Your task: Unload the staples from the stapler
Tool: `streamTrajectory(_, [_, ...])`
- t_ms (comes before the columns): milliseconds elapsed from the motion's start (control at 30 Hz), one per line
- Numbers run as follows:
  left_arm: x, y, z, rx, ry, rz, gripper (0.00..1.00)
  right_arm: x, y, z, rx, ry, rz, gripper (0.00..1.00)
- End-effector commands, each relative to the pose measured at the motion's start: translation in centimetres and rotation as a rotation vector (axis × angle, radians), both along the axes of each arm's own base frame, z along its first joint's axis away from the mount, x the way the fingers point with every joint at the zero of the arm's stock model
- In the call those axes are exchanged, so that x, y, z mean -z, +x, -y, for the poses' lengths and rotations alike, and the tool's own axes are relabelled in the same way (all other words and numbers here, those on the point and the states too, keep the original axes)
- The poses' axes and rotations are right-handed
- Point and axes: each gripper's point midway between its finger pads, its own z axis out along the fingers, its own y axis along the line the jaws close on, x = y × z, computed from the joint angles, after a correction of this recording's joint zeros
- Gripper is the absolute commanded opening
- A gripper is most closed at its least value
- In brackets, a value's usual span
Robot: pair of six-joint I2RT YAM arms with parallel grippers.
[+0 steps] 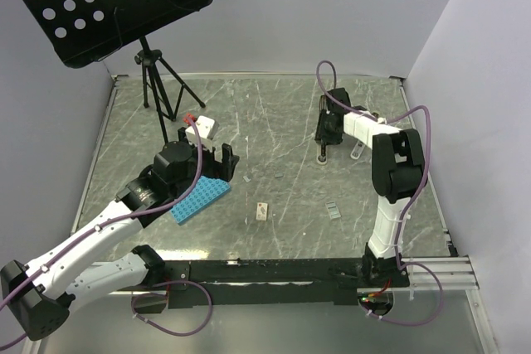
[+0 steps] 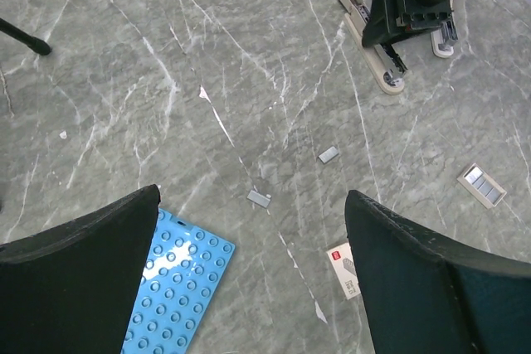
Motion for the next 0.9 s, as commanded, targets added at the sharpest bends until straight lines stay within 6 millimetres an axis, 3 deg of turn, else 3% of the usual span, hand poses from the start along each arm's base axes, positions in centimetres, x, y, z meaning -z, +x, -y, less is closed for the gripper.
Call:
streamTrajectory(0, [-2.3, 0.3, -0.4, -0.021, -0.041, 0.064, 0.97, -5.3, 2.0, -0.2, -0.012, 0.020, 0.115, 0.51])
streamTrajectory(200, [-2.3, 0.3, -0.5, -0.028, -0.042, 0.066, 0.97, -10.2, 0.6, -0.6, -0.047, 0.050, 0.172, 0.73])
streamTrajectory(433, [-2.5, 0.5, -1.5, -0.075, -0.039, 0.080, 0.97, -12.9, -3.8, -3.1, -0.128, 0.079, 0.193, 0.78])
streamTrajectory(633, [-2.7, 0.9, -2.6, -0.144, -0.042, 0.096, 0.97, -11.8, -10.6, -7.5, -0.261, 0.129, 0.133, 0.78])
streamTrajectory(667, [-2.9, 0.9, -2.8, -0.152, -0.046, 0.099, 0.97, -11.0, -12.5, -9.0, -0.319, 0.145, 0.111, 0.78])
streamTrajectory(733, [-3.0, 1.1, -3.2, -0.176, -0.048, 0.111, 0.97, -10.3, -13.8, -10.5, -0.347, 0.181, 0.099, 0.78])
streamTrajectory(867, [-3.3, 1.6, -4.9, -0.274, -0.042, 0.133, 0.97, -7.1, -17.3, -13.8, -0.398, 0.187, 0.008, 0.77])
